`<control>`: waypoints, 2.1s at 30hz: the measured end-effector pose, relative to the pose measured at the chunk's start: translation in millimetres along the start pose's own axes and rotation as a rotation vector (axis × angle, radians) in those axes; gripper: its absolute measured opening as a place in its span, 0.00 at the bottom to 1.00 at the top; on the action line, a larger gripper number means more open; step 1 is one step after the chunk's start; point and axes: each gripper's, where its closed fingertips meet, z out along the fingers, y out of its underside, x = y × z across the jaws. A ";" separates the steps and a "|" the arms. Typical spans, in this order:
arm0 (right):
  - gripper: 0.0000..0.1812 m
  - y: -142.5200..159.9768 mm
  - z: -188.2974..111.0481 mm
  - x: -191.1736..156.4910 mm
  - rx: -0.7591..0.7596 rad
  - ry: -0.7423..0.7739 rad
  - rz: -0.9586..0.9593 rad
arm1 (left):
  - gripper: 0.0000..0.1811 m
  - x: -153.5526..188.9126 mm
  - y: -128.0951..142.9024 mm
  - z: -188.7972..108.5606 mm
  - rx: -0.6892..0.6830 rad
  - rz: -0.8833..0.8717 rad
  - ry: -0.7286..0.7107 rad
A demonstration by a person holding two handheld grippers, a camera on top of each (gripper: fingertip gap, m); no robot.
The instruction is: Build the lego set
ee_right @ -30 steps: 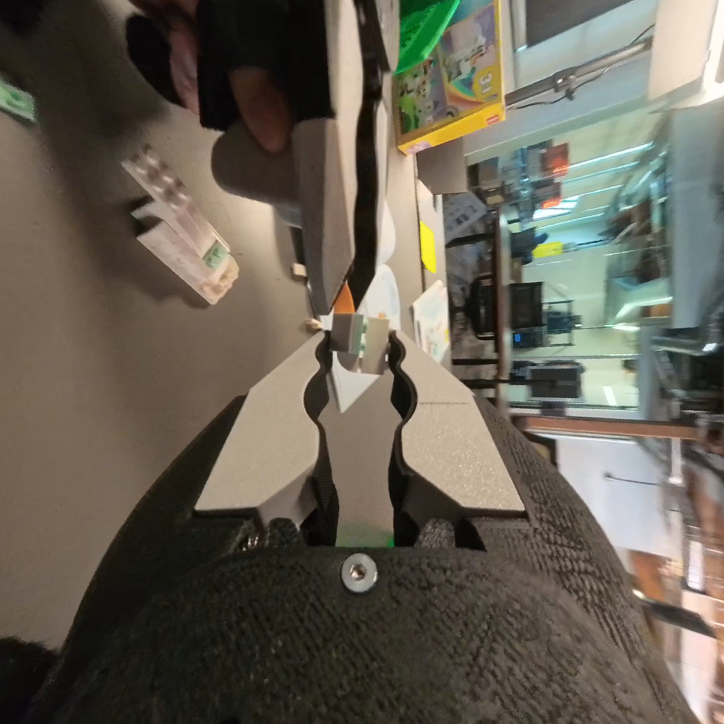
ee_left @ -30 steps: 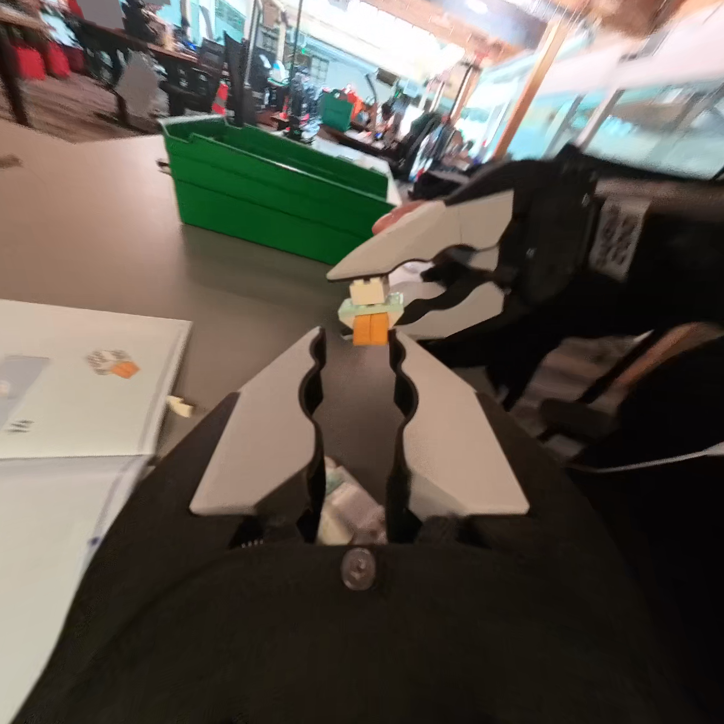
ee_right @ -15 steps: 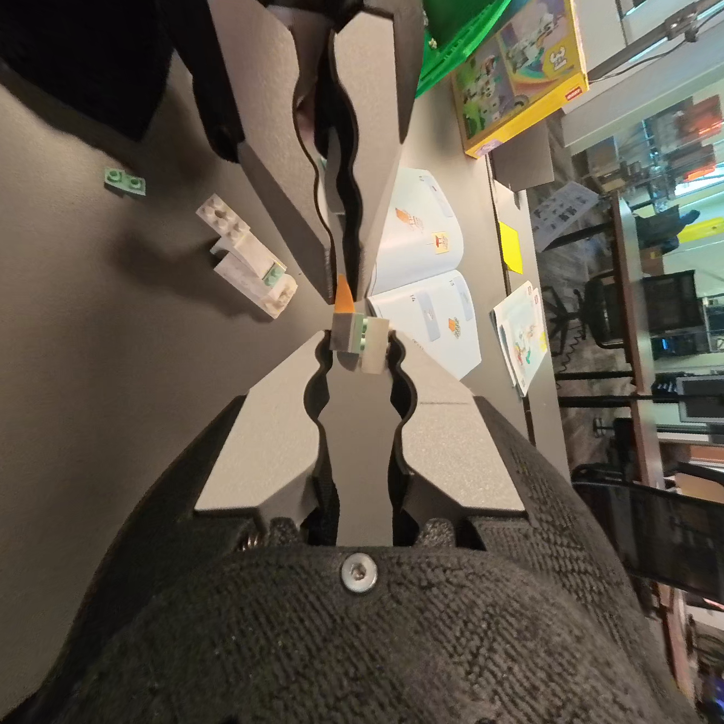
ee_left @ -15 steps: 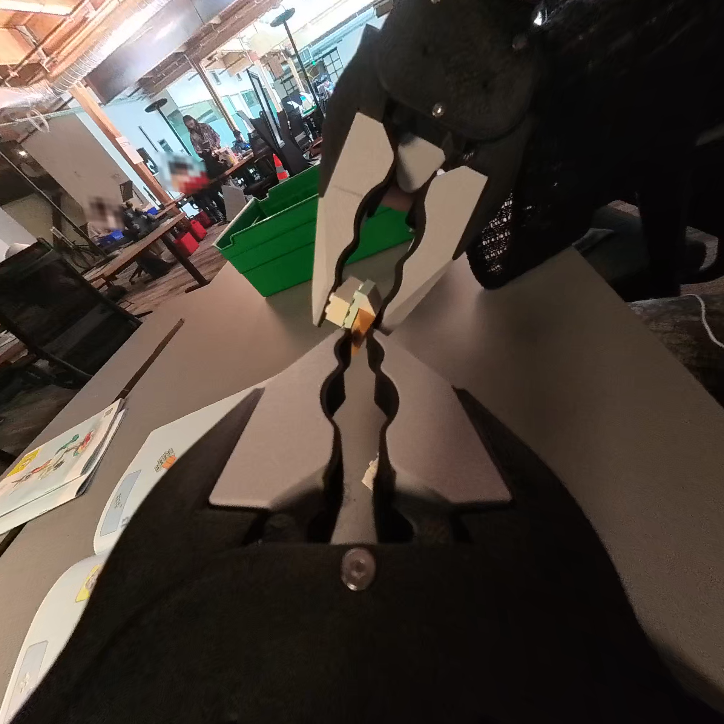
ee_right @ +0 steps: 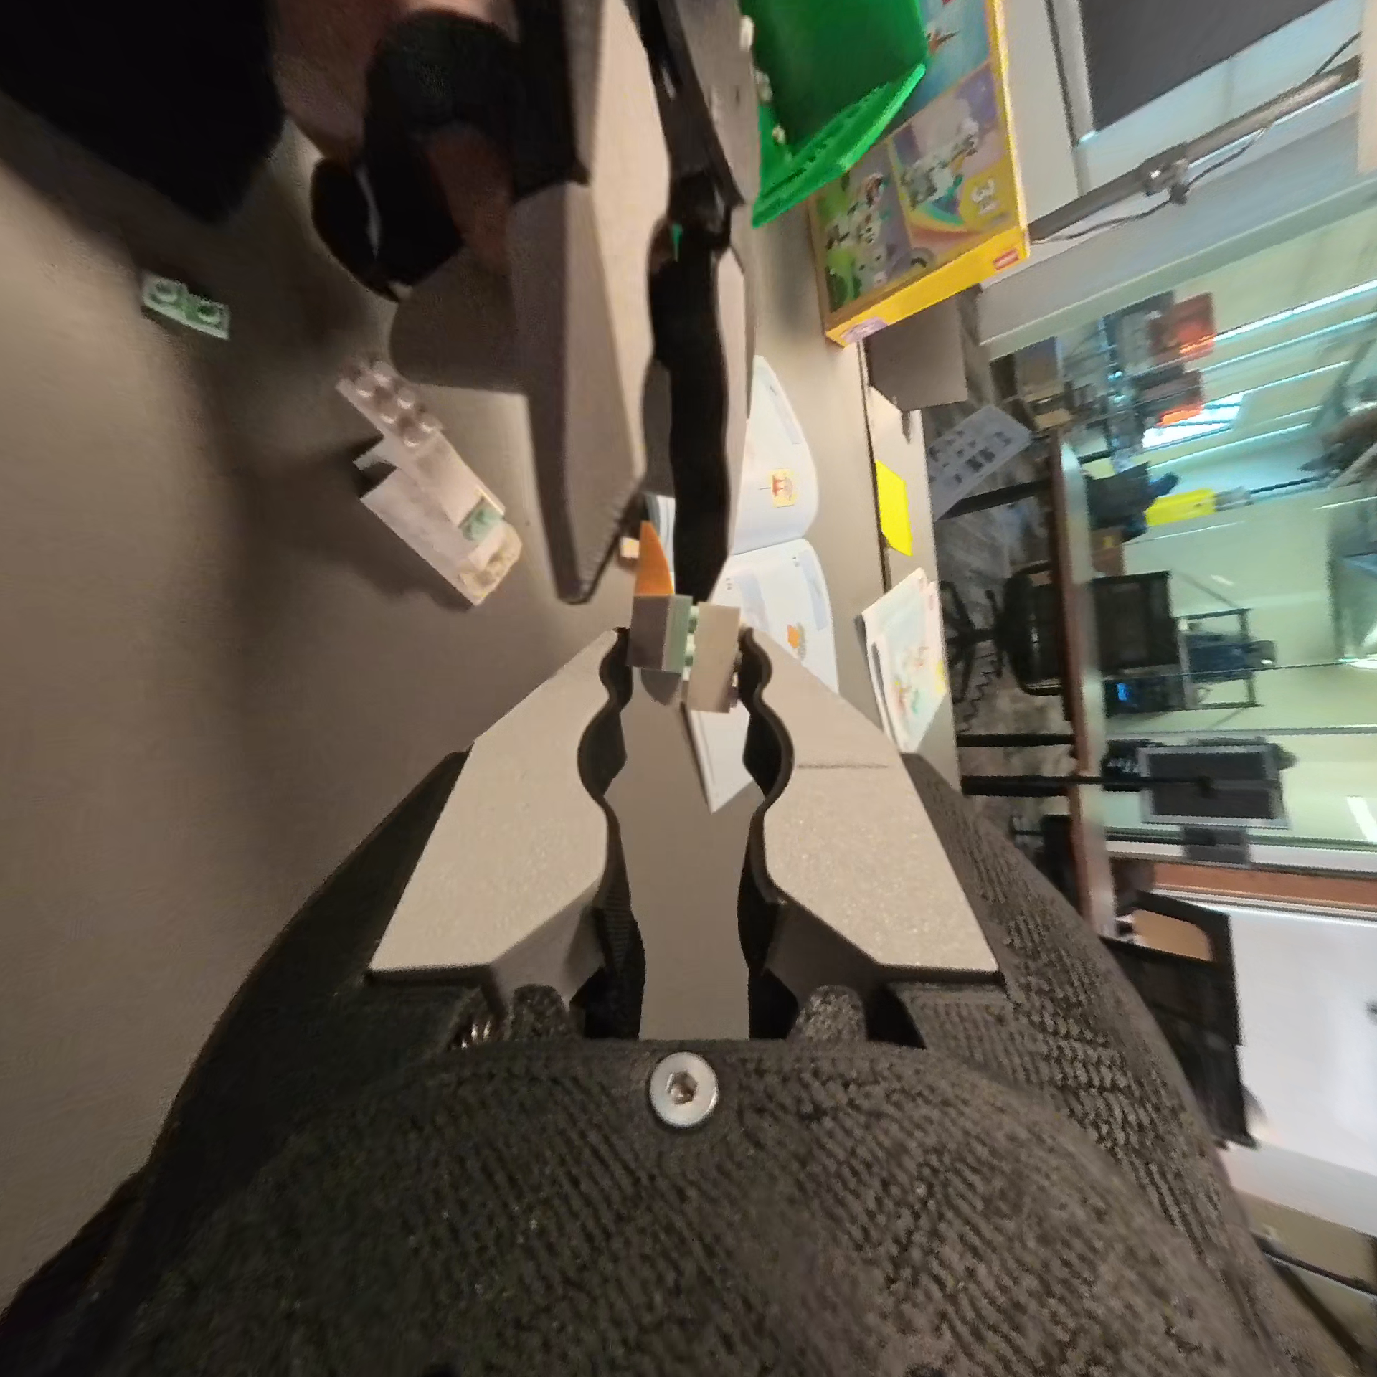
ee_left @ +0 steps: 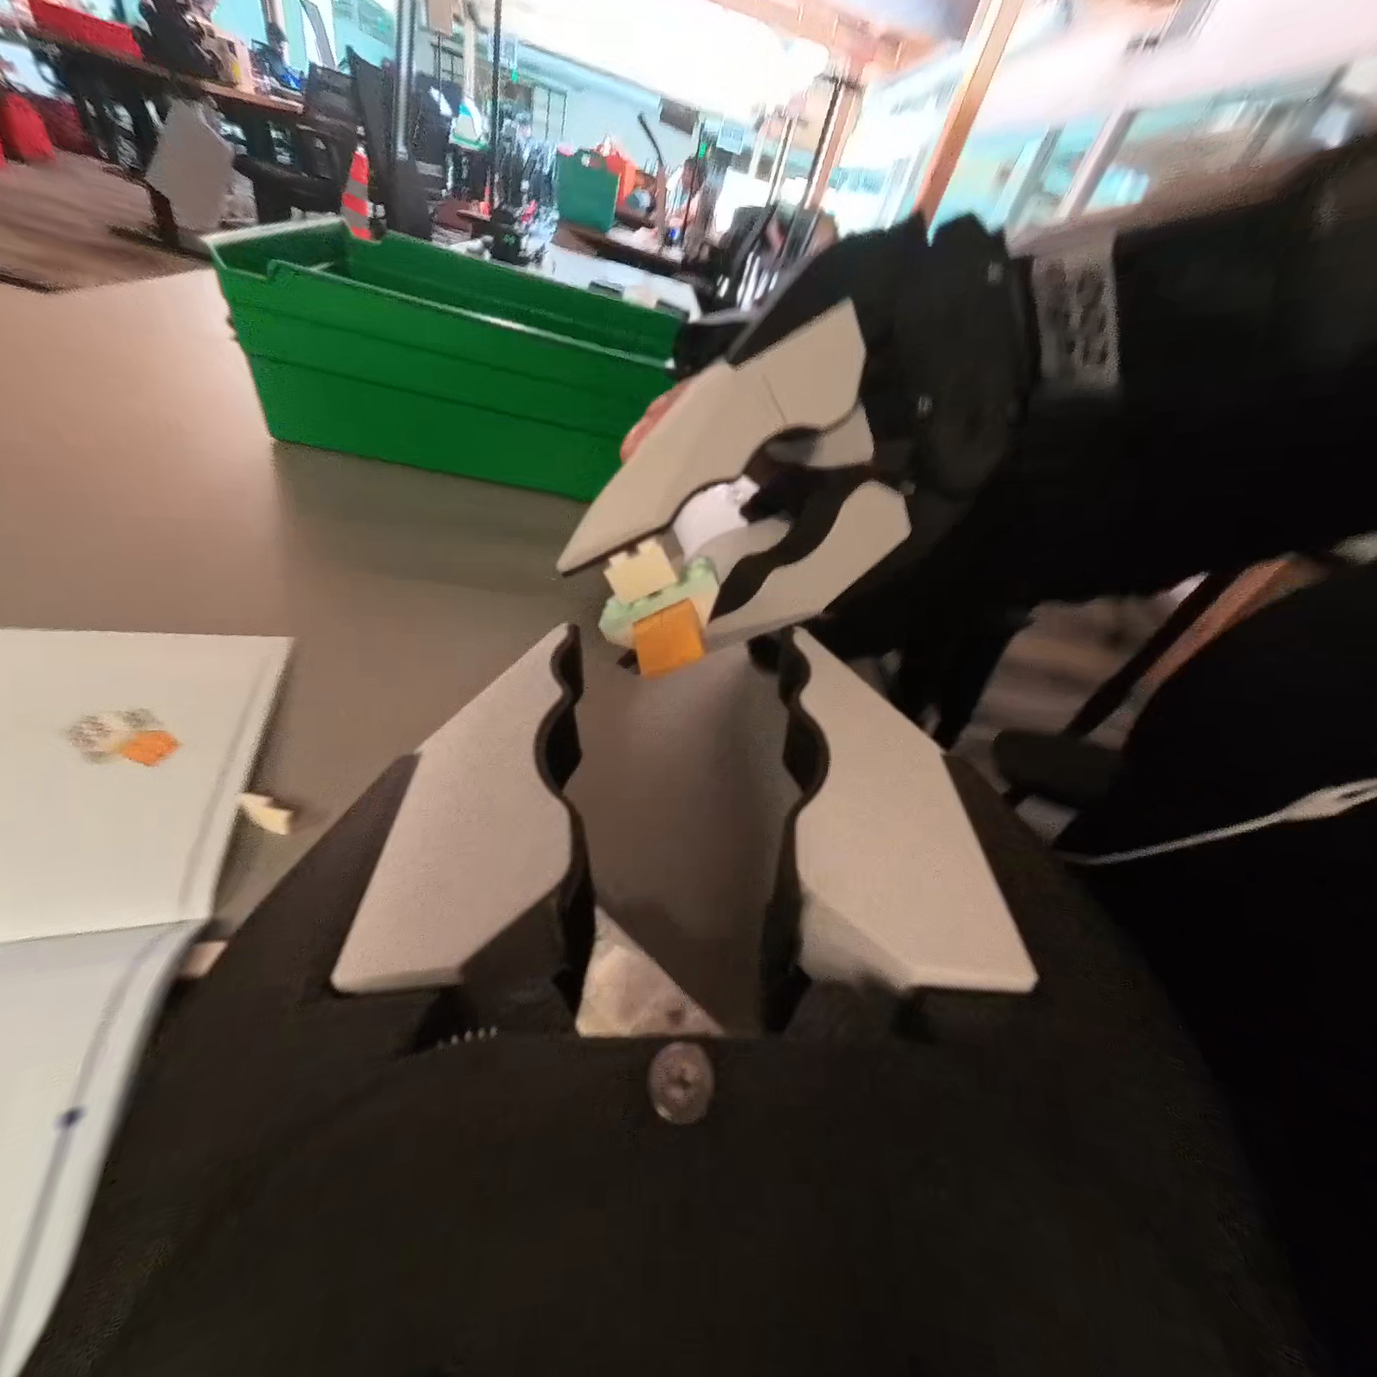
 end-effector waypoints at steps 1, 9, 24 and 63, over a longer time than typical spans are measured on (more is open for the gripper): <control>0.15 -2.0 -0.3 0.8 0.002 0.012 -0.013 | 0.27 1.0 -4.0 -0.3 0.032 -0.055 0.022; 0.15 -10.0 1.0 6.0 -0.015 0.067 -0.077 | 0.23 0.7 -5.6 3.9 0.067 -0.189 0.048; 0.16 -14.1 -1.8 12.2 -0.059 0.157 -0.204 | 0.16 -1.0 -11.6 1.4 0.118 -0.204 0.059; 0.15 46.8 8.2 -5.2 -0.145 0.119 -0.180 | 0.26 -30.9 7.4 -3.3 -0.019 -0.169 -0.125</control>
